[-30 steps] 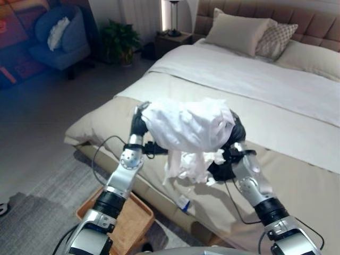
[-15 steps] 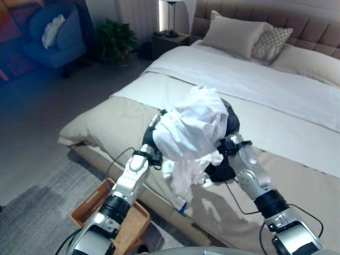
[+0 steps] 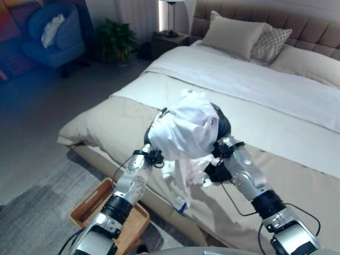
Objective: Pick up clothes into the bucket
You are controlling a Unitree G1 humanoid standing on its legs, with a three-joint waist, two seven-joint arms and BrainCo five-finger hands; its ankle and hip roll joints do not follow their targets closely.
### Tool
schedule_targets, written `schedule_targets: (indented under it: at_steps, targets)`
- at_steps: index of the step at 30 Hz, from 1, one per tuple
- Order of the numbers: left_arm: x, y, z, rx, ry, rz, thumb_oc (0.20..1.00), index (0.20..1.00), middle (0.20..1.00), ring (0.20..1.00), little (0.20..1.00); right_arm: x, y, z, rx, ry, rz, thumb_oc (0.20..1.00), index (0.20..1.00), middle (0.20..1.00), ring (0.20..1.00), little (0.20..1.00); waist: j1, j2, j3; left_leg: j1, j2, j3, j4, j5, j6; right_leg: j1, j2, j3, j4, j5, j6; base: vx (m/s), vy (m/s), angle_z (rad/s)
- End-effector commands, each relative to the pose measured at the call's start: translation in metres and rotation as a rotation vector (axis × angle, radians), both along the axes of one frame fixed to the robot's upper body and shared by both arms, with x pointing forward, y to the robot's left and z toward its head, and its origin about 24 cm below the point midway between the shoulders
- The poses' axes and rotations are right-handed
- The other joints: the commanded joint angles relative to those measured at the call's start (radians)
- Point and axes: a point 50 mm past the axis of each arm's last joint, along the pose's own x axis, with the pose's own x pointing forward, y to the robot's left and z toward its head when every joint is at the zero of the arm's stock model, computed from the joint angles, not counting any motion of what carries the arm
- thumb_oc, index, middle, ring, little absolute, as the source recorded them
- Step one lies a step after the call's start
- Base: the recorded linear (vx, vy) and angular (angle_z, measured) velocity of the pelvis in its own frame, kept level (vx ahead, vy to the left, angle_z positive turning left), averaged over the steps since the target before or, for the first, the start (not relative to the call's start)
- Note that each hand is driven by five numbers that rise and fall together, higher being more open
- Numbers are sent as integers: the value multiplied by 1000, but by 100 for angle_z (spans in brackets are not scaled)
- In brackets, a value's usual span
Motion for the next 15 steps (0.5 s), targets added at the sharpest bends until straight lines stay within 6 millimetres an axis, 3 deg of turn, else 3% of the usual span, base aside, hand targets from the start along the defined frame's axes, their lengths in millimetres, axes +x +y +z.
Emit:
schedule_targets:
  at_steps: [1, 3, 6, 11, 15]
  targets:
    - [12, -10, 47, -166, -193, -8, 1000, 1000, 1000, 1000, 1000, 5, -5, 21, 17, -119, -58, 200, 200, 200, 200, 200, -4, -43, -19, 53, -15, 17, 6, -46, 4, 17, -58, 28, 19, 63, 77, 0, 0, 0]
    - [10, -11, 55, -161, -235, -20, 1000, 1000, 1000, 1000, 1000, 5, -18, 16, -143, -138, -156, 200, 200, 200, 200, 200, -6, -41, -19, 53, -15, 16, 6, -46, 5, 19, -58, 26, 19, 64, 77, 0, 0, 0]
    - [6, -24, 65, -180, -272, -105, 1000, 1000, 1000, 1000, 1000, 8, -20, 6, -194, -104, -176, 200, 200, 200, 200, 200, -6, -39, -19, 54, -17, 13, 6, -46, 6, 20, -57, 26, 18, 63, 77, 0, 0, 0]
    - [0, -52, 68, -222, -256, -235, 1000, 1000, 1000, 1000, 1000, 12, -1, -16, -173, 8, -77, 200, 200, 200, 200, 200, -7, -36, -18, 56, -16, 14, 4, -44, 6, 20, -58, 28, 18, 65, 77, 0, 0, 0]
    - [-7, -70, 72, -161, -284, -328, 1000, 1000, 1000, 1000, 1000, 16, 15, -14, -215, 1, -10, 200, 200, 200, 200, 200, -6, -35, -19, 55, -17, 12, 3, -43, 6, 20, -58, 27, 18, 66, 76, 0, 0, 0]
